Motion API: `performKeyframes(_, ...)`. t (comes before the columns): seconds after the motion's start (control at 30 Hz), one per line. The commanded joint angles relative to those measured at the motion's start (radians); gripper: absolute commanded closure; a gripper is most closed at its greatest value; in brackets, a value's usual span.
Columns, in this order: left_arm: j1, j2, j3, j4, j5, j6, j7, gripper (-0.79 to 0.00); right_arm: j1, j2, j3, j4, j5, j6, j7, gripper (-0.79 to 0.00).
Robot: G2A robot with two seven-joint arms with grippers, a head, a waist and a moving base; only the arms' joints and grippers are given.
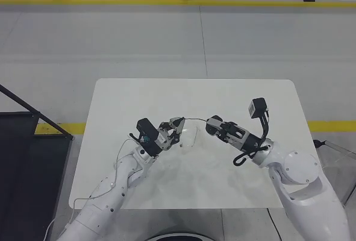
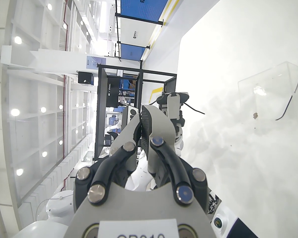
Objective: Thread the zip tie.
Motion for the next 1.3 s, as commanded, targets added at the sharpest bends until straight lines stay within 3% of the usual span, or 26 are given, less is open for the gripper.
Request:
performKeyframes(0.0, 0.000, 0.000, 0.000, 0.000, 0.000, 0.000, 0.000, 0.000, 0.000, 0.000, 0.000, 0.001, -0.001, -0.001, 0.000, 0.000)
performKeyframes(0.33, 0.000, 0.000, 0.000, 0.000, 0.000, 0.000, 0.000, 0.000, 0.020, -0.004, -0.021, 0.017, -0.020, 0.032, 0.009, 0.000)
performKeyframes(1.27, 0.033, -0.002, -0.022, -0.044, -0.002, 0.021, 0.003, 0.000, 0.070, 0.000, -0.071, 0.014, -0.184, 0.279, 0.043, 0.000)
